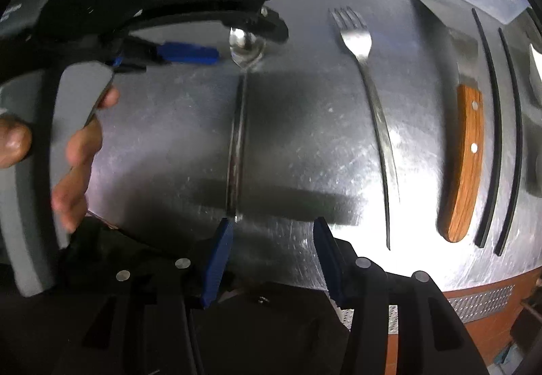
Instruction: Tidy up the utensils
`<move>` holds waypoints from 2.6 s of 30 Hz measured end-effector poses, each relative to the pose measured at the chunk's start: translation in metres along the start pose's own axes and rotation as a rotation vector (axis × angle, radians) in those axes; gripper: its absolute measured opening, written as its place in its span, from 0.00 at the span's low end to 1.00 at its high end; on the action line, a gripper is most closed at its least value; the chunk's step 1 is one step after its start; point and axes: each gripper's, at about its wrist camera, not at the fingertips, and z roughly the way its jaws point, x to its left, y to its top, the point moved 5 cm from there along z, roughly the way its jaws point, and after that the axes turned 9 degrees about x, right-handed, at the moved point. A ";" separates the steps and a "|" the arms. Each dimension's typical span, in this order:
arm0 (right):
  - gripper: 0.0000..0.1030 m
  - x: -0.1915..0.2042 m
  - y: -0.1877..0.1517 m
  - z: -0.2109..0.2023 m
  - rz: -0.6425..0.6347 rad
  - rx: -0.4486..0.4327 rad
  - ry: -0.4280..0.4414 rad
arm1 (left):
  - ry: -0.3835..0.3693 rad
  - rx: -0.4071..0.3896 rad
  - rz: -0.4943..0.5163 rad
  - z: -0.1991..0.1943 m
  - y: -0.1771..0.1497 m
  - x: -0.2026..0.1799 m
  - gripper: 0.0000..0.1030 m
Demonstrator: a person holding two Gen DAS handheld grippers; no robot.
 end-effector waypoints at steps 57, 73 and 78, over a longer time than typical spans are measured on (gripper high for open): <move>0.08 -0.052 0.094 -0.055 0.188 -0.034 0.447 | -0.332 0.157 -0.033 0.014 -0.006 0.017 0.00; 0.08 -0.068 0.086 -0.020 0.198 -0.032 0.481 | -0.218 0.074 0.141 -0.005 -0.004 0.005 0.63; 0.08 -0.051 0.090 -0.026 0.176 -0.029 0.455 | -0.223 0.084 0.193 0.002 0.000 -0.009 0.62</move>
